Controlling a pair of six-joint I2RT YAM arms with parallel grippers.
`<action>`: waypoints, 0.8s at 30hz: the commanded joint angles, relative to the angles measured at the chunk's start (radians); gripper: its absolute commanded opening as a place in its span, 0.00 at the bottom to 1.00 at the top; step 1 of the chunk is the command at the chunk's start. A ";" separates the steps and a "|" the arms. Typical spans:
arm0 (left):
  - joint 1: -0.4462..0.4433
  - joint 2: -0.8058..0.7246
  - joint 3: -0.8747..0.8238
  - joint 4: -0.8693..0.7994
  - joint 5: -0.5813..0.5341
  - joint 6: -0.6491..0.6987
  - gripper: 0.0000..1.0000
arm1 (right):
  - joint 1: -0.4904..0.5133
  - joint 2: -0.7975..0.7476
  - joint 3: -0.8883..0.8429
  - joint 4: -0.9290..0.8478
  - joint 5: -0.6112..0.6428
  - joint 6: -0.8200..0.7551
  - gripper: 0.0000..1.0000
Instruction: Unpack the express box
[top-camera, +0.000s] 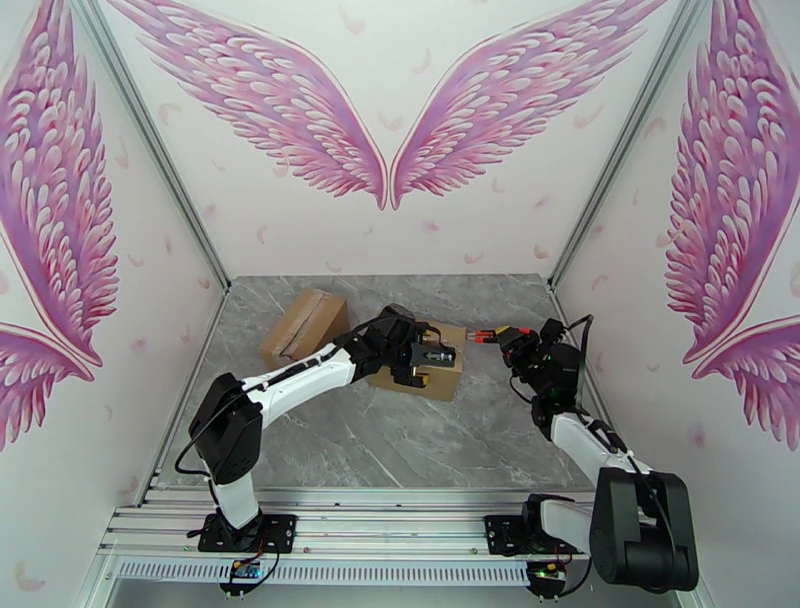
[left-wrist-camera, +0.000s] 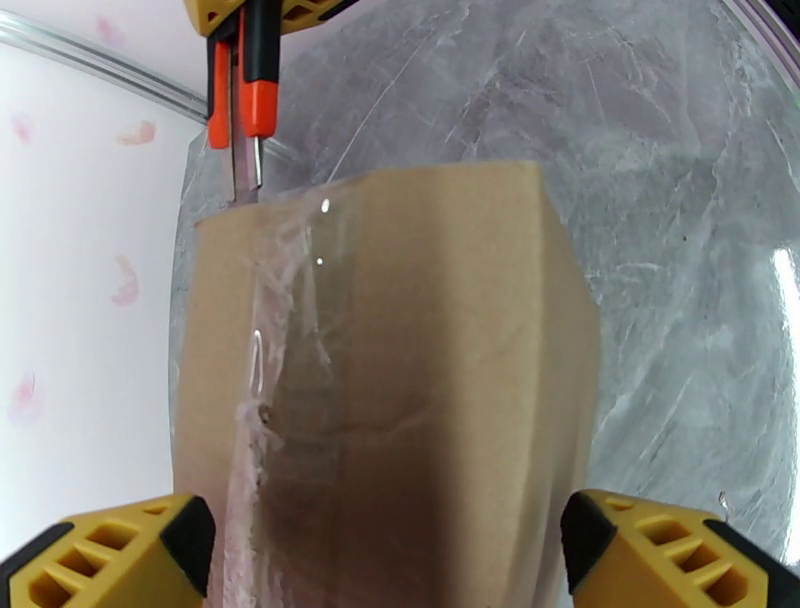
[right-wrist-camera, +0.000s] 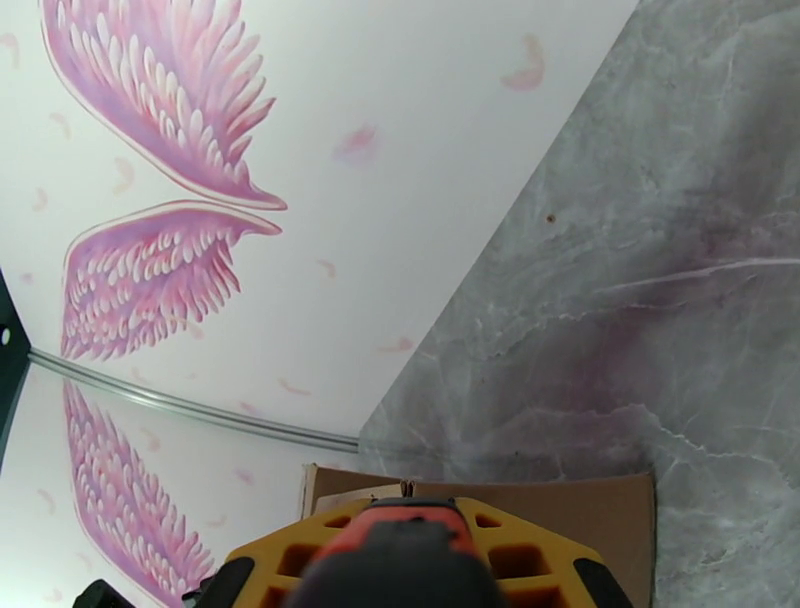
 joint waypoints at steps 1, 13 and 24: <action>-0.001 -0.008 -0.008 0.033 -0.009 -0.006 0.97 | -0.006 -0.030 -0.030 -0.011 -0.049 0.006 0.00; 0.012 0.079 0.099 -0.016 0.068 0.011 0.99 | -0.006 -0.100 -0.068 -0.116 -0.129 -0.035 0.00; 0.068 0.099 0.123 -0.027 0.110 0.002 0.99 | -0.005 -0.104 -0.029 -0.273 -0.288 -0.103 0.00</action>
